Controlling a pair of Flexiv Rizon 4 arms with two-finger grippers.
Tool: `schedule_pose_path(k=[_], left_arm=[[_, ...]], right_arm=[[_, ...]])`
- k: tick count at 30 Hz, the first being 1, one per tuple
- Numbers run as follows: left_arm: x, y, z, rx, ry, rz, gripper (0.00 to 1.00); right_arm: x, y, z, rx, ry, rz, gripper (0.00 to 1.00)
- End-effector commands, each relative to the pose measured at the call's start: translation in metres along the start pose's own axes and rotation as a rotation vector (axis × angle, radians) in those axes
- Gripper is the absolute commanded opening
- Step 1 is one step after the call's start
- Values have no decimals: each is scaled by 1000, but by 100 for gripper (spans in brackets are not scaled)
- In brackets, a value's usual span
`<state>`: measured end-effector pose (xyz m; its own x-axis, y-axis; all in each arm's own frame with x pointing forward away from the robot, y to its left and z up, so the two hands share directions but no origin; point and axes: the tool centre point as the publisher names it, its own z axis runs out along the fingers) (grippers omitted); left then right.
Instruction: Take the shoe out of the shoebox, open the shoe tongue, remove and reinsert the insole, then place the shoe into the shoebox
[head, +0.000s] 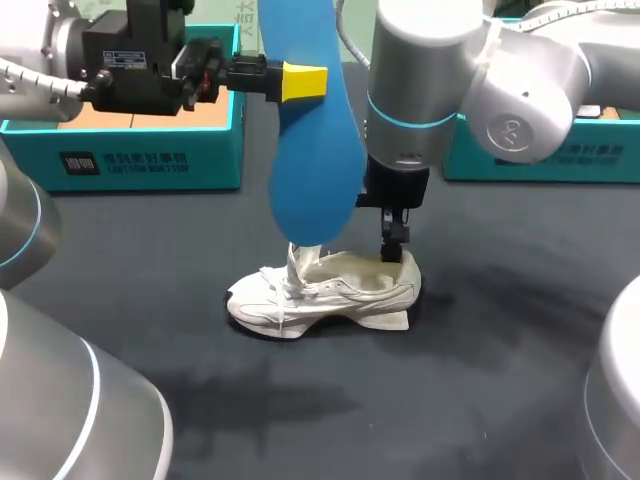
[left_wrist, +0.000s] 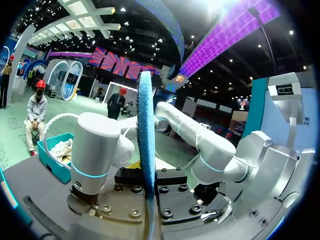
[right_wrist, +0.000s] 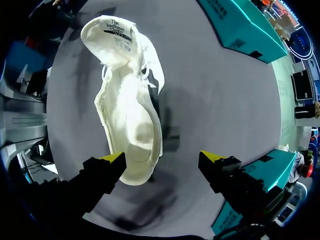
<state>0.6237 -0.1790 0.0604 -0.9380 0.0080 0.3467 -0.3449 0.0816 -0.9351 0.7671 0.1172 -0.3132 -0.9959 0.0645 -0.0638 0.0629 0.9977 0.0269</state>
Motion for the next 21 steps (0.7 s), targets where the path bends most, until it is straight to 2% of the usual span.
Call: schedule_pose_path(k=[1,21], left_arm=[[0,1,1,1,0,0,0],[0,1,1,1,0,0,0]], right_arm=[[-7,15,9,14,5,-16,100],[-6,34,53,-17,25,-44,100]])
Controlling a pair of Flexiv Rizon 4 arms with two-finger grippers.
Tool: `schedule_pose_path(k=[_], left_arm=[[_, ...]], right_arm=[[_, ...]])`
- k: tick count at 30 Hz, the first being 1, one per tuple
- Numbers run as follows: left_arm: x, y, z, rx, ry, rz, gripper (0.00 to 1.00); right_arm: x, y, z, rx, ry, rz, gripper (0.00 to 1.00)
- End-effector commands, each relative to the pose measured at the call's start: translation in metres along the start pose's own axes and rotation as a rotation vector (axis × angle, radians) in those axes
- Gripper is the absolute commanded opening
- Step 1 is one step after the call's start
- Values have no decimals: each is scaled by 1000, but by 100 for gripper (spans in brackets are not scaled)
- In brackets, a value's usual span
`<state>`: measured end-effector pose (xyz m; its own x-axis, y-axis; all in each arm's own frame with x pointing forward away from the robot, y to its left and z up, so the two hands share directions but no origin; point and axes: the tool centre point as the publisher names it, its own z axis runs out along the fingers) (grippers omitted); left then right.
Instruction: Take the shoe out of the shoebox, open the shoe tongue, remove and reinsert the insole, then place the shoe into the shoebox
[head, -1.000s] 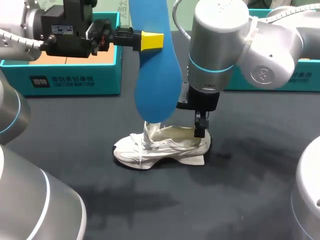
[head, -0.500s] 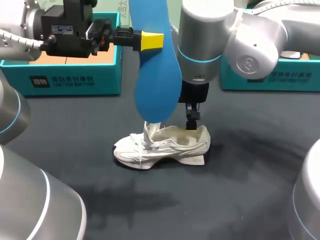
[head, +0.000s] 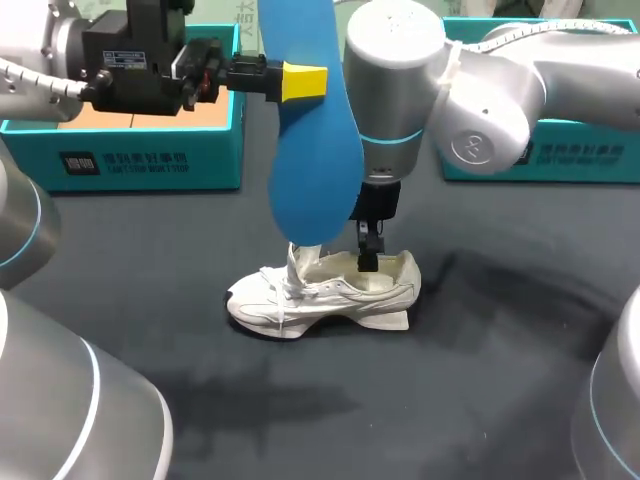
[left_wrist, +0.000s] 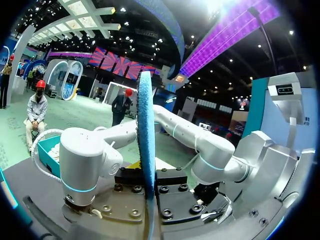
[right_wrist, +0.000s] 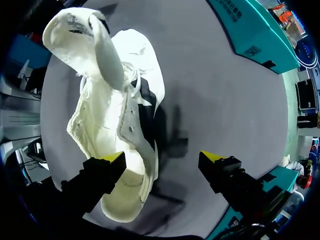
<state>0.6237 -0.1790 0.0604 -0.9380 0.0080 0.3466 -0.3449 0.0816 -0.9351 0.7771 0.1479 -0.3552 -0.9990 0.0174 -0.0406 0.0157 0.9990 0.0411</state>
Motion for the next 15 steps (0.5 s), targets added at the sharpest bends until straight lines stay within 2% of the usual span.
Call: schedule_pose_path(k=[1,15], left_arm=[[0,1,1,1,0,0,0],[0,1,1,1,0,0,0]], right_arm=[[-1,5,10,-1,0,1,100],[-9,12,25,14,29,-29,100]])
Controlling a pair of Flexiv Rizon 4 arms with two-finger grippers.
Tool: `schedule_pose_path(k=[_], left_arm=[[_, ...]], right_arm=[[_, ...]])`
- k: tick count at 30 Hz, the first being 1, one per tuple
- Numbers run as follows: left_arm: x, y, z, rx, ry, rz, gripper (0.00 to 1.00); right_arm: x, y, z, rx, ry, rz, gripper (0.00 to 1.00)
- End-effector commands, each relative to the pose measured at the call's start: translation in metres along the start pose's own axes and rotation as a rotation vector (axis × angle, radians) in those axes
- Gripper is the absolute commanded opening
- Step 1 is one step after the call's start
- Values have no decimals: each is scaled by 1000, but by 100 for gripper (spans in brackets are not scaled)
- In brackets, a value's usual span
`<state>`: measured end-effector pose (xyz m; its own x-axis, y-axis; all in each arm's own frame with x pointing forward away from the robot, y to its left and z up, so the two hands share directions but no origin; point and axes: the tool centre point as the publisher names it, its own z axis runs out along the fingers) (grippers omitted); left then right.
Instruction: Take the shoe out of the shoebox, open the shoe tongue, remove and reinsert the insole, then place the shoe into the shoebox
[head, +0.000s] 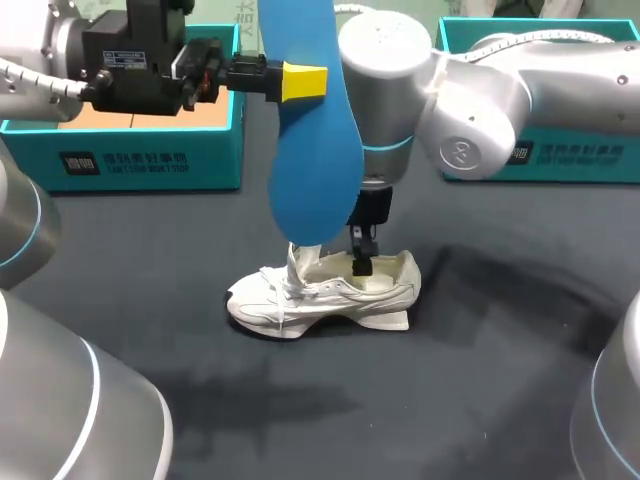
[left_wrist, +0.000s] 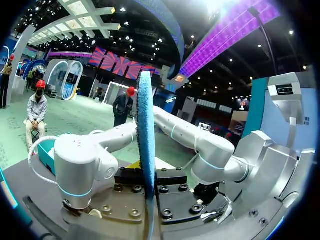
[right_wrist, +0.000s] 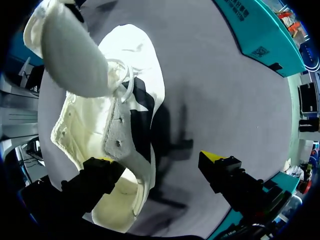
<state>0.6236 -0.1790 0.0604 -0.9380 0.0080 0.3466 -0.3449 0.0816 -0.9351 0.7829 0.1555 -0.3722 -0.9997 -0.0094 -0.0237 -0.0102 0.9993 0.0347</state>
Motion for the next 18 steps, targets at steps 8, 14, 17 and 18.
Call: schedule_pose_path(k=[8,14,17,18], left_arm=[[0,1,1,1,0,0,0],[0,1,1,1,0,0,0],[0,1,1,1,0,0,0],[0,1,1,1,0,0,0]], right_arm=[[-5,4,16,20,26,-5,96],[-5,5,18,25,32,-7,36],[-3,6,18,28,31,-9,35],[-1,7,18,30,31,-9,34]])
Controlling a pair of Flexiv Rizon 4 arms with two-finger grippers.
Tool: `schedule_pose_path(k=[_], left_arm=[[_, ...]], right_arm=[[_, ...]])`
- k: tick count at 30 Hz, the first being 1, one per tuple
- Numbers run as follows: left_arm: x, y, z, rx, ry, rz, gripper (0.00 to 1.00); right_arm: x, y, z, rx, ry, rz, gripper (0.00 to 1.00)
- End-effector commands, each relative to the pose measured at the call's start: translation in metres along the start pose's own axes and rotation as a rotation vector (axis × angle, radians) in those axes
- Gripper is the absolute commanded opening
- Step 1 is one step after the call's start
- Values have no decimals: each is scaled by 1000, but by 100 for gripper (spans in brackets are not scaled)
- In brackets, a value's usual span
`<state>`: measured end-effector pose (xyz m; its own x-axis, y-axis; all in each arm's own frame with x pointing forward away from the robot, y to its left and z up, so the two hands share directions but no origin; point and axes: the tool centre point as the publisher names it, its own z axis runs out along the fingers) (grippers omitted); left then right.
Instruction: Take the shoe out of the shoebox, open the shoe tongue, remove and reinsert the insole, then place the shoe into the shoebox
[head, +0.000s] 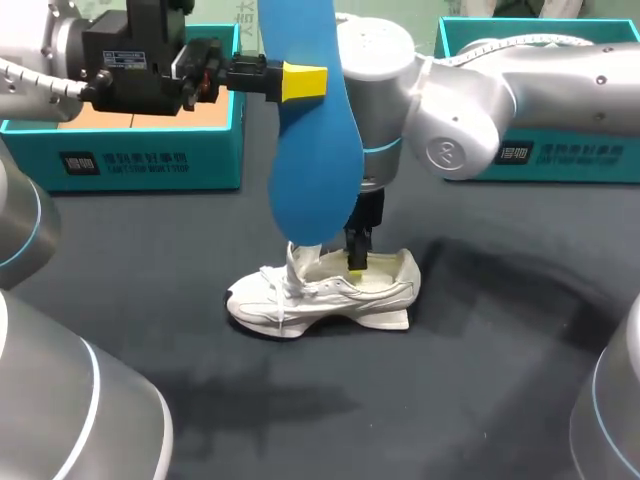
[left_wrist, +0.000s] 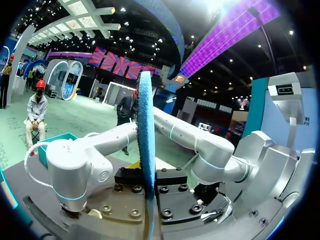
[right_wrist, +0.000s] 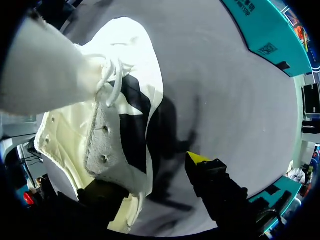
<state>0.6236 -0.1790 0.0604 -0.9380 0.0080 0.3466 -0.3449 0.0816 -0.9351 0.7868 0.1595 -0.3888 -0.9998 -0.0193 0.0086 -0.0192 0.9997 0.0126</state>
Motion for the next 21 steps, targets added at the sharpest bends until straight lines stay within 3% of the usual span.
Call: schedule_pose_path(k=[1,5,8,21], left_arm=[[0,1,1,1,0,0,0],[0,1,1,1,0,0,0],[0,1,1,1,0,0,0],[0,1,1,1,0,0,0]], right_arm=[[3,4,2,9,0,0,33],[9,4,5,8,6,5,24],[12,4,5,8,7,10,0],[29,3,-12,-2,-8,23,0]])
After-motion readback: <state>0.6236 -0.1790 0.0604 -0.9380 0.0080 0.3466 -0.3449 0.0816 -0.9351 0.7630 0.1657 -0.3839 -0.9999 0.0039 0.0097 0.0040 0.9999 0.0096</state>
